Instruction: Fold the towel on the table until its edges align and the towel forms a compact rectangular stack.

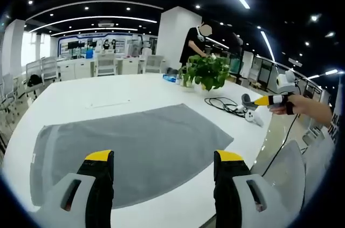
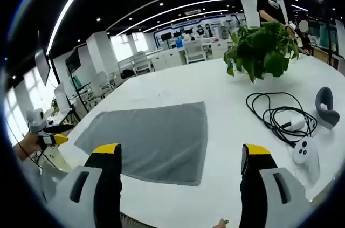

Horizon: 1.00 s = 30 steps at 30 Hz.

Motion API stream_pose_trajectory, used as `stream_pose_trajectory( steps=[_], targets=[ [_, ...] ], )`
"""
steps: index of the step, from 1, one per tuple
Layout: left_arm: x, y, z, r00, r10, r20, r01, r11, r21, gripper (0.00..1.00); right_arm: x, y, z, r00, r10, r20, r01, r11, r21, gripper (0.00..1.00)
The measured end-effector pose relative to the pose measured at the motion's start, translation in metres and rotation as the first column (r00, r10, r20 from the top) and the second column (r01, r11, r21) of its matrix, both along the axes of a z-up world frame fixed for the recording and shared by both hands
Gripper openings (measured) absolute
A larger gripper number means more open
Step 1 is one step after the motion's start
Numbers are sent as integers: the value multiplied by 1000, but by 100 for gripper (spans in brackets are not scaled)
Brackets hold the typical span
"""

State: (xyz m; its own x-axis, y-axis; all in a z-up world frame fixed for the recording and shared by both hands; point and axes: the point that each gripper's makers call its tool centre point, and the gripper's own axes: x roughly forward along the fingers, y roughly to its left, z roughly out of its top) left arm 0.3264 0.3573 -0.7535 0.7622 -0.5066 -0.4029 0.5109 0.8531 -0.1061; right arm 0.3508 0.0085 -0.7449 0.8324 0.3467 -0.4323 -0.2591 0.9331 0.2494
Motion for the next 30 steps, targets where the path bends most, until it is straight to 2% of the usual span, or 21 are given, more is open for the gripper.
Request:
stream_pose_trajectory(
  steps=[10,15,18,21,27,28,30],
  targets=[
    [16,-72,7,989,-143,24,143,990,2,78,34,-13,4,999,16,31,-16,1000,-4,92],
    [13,-114,5,969,-247,18,247,969,20,78,49,-15,2,999,24,33,-24,1000,-7,92],
    [11,-133,0,957,-291,6,291,956,42,78,61,-20,-1,999,13,36,-12,1000,-7,92],
    [11,-153,-7,936,-351,-3,350,932,88,77,71,-21,-4,999,7,36,-7,1000,3,91],
    [17,-191,-23,897,-441,-30,442,891,104,76,88,-16,-20,999,34,11,-34,999,-19,88],
    [17,-200,-25,879,-475,-31,475,873,112,76,91,-16,-21,999,35,9,-35,999,-19,88],
    [18,-214,-29,857,-515,-34,515,852,96,73,100,-16,-26,999,39,2,-39,999,-16,87]
  ],
)
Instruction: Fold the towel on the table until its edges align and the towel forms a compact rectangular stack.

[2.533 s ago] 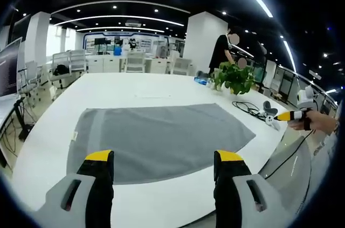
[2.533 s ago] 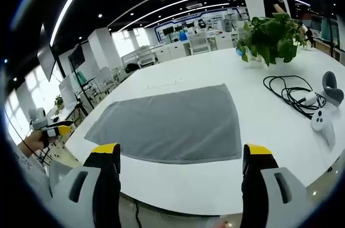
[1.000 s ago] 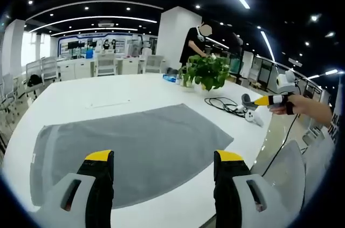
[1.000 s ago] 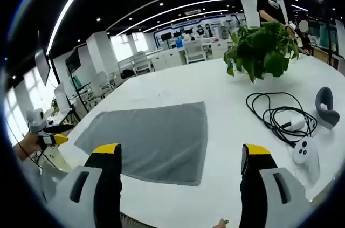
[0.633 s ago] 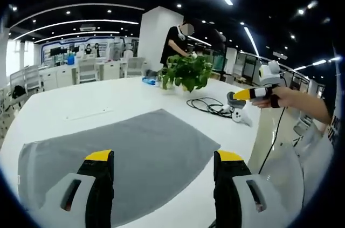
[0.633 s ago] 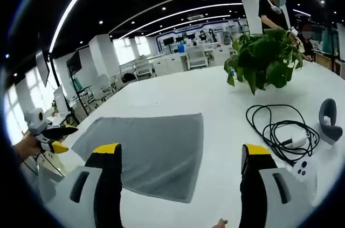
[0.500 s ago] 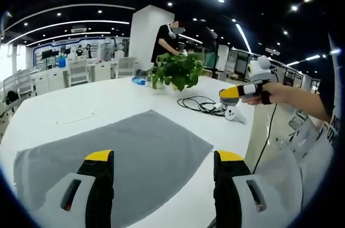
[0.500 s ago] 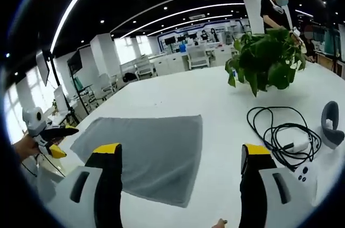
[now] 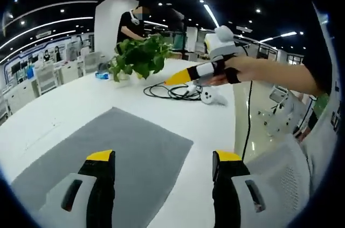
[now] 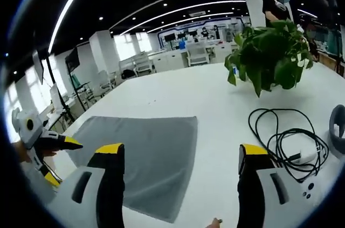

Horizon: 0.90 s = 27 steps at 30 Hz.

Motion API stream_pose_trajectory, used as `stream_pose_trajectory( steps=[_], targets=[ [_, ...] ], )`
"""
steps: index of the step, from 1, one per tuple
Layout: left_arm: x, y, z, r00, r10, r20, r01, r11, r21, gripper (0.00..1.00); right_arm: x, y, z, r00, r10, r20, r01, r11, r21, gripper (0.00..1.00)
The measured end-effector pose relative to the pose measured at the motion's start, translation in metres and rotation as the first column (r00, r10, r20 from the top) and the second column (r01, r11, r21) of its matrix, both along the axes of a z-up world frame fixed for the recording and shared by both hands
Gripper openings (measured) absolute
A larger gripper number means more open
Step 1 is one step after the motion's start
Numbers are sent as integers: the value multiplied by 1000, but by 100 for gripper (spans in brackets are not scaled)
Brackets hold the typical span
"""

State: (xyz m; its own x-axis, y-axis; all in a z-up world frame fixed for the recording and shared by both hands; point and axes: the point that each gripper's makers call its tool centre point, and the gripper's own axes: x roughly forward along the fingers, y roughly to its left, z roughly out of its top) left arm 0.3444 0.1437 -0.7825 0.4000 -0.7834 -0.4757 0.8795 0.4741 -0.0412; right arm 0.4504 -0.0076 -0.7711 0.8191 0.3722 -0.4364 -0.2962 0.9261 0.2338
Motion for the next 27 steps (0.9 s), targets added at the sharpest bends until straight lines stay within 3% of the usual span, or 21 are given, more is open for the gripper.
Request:
stream_pose_trajectory(
  steps=[11,20,27],
  targets=[
    [5,-51,-26,985,-174,-4,174,984,39,64,36,6,-21,1000,6,-18,-7,1000,-16,85],
    [3,-81,-58,975,-223,-23,224,972,66,54,66,10,-49,998,30,-58,-31,999,-26,80],
    [7,-99,-80,965,-261,15,257,958,129,44,87,15,-63,996,50,-77,-54,998,-43,72]
  ],
)
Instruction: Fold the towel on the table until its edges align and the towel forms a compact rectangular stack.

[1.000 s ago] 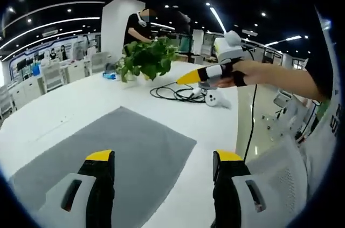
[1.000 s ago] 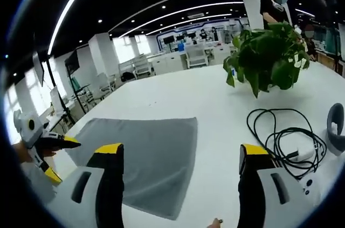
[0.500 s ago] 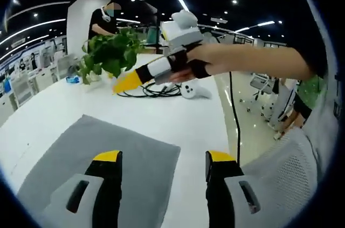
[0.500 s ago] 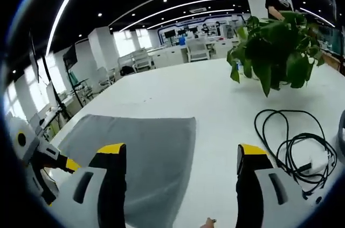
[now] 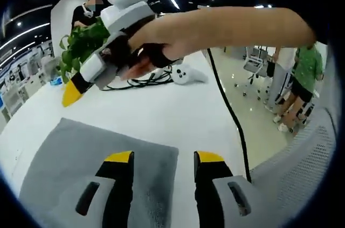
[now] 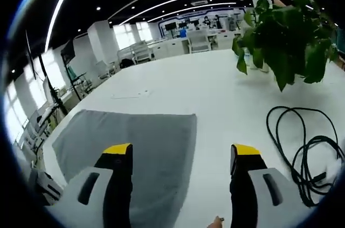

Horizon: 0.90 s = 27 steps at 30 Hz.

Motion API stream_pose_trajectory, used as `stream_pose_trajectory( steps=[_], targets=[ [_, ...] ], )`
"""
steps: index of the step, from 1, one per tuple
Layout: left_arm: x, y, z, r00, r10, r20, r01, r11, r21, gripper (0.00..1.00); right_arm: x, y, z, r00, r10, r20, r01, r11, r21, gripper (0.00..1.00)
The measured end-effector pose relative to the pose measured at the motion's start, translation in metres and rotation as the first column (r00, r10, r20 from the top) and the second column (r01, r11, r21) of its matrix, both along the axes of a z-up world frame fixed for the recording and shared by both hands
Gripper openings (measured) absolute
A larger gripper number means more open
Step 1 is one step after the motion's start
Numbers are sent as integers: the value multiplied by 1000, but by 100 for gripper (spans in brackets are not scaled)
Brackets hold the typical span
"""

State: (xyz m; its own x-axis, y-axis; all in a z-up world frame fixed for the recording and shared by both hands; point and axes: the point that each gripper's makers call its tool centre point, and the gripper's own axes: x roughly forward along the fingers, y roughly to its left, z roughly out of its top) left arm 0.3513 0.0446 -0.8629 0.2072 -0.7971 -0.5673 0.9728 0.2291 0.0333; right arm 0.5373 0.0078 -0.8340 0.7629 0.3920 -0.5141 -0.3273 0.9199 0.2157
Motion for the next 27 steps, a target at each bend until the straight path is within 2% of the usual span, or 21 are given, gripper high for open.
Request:
stream_pose_trajectory(
  steps=[3,7,11,17,22,27],
  targets=[
    [-3,-8,-7,999,-45,13,45,999,24,40,11,-2,-4,1000,-9,-1,9,1000,-12,69],
    [-4,-14,-15,998,-61,0,61,998,30,34,22,2,-6,1000,-5,26,5,1000,-20,64],
    [-4,-15,-25,998,-65,-8,66,997,51,29,29,5,-15,1000,-6,13,7,1000,-29,63],
    [-4,-22,-32,997,-68,-32,70,996,47,26,45,6,-18,999,-40,16,41,999,-21,60],
    [-7,-22,-43,996,-77,-49,81,994,75,25,56,9,-19,998,-57,22,57,998,6,58],
    [-8,-21,-49,996,-79,-47,83,992,91,24,57,13,-33,999,-52,-6,52,999,2,55]
  ],
)
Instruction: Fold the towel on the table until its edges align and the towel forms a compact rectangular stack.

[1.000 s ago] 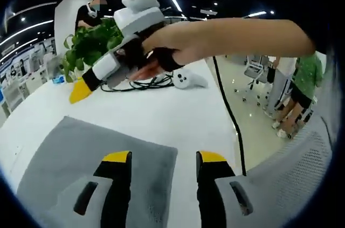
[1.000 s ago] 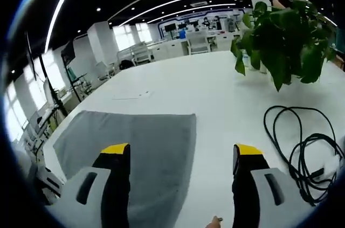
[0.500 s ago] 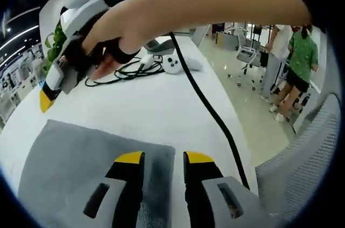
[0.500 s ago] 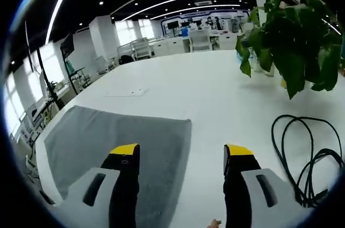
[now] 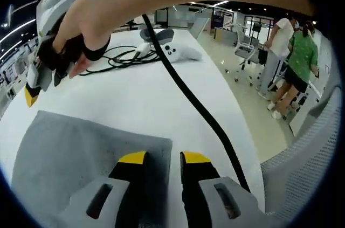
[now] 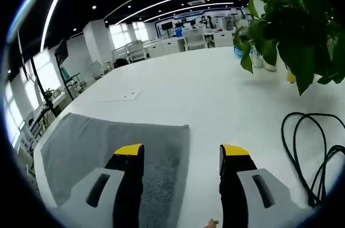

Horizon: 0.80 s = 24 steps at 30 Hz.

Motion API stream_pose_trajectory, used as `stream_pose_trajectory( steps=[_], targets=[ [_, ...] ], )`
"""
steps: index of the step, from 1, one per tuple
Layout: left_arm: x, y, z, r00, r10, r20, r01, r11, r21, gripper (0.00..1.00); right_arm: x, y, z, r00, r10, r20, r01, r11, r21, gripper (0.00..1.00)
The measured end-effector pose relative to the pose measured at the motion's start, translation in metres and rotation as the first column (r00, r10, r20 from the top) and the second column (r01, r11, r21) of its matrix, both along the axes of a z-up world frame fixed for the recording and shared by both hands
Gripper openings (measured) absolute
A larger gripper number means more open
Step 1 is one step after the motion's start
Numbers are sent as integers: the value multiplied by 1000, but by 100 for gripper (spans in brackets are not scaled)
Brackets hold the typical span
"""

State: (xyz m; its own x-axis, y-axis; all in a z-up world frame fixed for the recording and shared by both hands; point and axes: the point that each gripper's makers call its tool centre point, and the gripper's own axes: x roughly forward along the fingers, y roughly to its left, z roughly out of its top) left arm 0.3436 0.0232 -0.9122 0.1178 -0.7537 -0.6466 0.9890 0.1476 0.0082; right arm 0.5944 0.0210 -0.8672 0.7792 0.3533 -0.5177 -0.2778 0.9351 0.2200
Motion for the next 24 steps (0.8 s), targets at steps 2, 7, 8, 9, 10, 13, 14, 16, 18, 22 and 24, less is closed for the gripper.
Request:
stream_pose_trajectory(
  steps=[2,7,8,9,10,13,14,16,18,22,24],
  targets=[
    [2,-1,0,1000,6,5,-6,1000,0,22,1,1,-5,1000,2,-9,-2,1000,0,54],
    [6,0,-1,999,15,37,-15,1000,3,17,7,4,-12,1000,6,-16,-6,1000,-5,51],
    [6,-1,-1,999,15,40,-15,1000,-1,17,9,5,-13,1000,7,-15,-7,1000,-10,50],
    [6,-2,-1,999,13,44,-13,1000,-3,16,10,5,-13,1000,7,-13,-7,1000,-13,49],
    [6,-2,-1,999,14,45,-13,1000,-5,16,11,5,-14,1000,8,-13,-8,1000,-14,48],
    [5,-4,-1,999,16,50,-15,1000,-11,14,17,10,-17,1000,31,2,-30,999,-43,45],
    [6,-4,-1,998,41,41,-41,999,-7,14,18,11,-19,999,39,2,-39,998,-54,42],
    [6,-4,-1,998,47,46,-47,999,-5,12,20,12,-23,999,39,2,-38,997,-68,36],
    [5,-5,-1,997,50,54,-49,999,-8,8,21,13,-29,999,51,0,-51,995,-89,32],
    [8,-5,-3,996,62,59,-62,998,-5,4,21,12,-42,997,75,-21,-77,988,-137,28],
    [8,-4,-3,996,66,58,-65,998,-19,3,18,12,-47,996,91,-20,-93,982,-167,22]
  ],
)
